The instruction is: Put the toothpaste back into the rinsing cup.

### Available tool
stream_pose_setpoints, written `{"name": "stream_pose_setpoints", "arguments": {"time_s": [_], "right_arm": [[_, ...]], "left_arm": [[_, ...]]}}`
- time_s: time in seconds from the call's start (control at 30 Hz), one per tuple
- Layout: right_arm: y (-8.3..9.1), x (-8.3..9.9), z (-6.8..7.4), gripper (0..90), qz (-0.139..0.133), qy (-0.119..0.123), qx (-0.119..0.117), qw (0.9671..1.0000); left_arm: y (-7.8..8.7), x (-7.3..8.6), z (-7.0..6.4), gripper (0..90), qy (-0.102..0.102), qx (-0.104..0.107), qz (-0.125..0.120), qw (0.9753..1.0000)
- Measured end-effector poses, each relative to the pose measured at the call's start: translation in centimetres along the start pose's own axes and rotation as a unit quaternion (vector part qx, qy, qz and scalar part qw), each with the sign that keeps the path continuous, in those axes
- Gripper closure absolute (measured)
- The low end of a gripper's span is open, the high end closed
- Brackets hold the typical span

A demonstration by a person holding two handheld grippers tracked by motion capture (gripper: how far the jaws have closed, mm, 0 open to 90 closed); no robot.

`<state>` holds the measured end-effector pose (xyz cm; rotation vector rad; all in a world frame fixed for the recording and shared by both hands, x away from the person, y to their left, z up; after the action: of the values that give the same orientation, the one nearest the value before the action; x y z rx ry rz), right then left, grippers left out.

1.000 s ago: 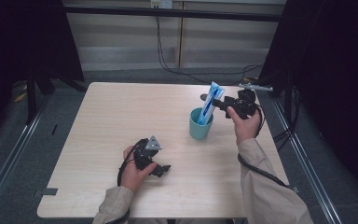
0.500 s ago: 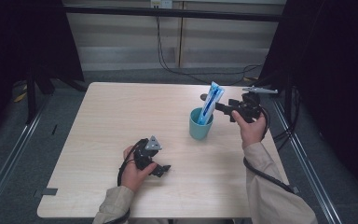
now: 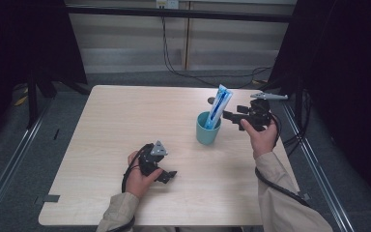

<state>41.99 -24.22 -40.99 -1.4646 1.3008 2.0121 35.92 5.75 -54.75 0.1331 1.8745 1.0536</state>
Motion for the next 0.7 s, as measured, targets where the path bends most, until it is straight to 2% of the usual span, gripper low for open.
{"name": "stream_pose_setpoints", "arguments": {"time_s": [0.37,0.7], "right_arm": [[0.5,0.9,0.2,21.5,0.007,0.005,-0.01,0.9999],[1.6,1.9,0.6,20.8,0.011,0.021,-0.016,0.9996]], "left_arm": [[0.0,0.0,0.0,1.4,0.001,0.001,-0.001,1.0],[0.0,0.0,0.0,1.4,0.001,0.0,-0.002,1.0]]}}
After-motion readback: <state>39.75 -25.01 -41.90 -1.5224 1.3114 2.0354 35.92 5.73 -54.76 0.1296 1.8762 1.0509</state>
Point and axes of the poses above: each handheld gripper's, and its own axes: y roughly backward along the jaws, x roughly out of its underside, z roughly to its left, the point moved 5 cm from there along -y, roughly forward along the jaws, and after that the axes turned 13 degrees about y, right-handed, at the moved point
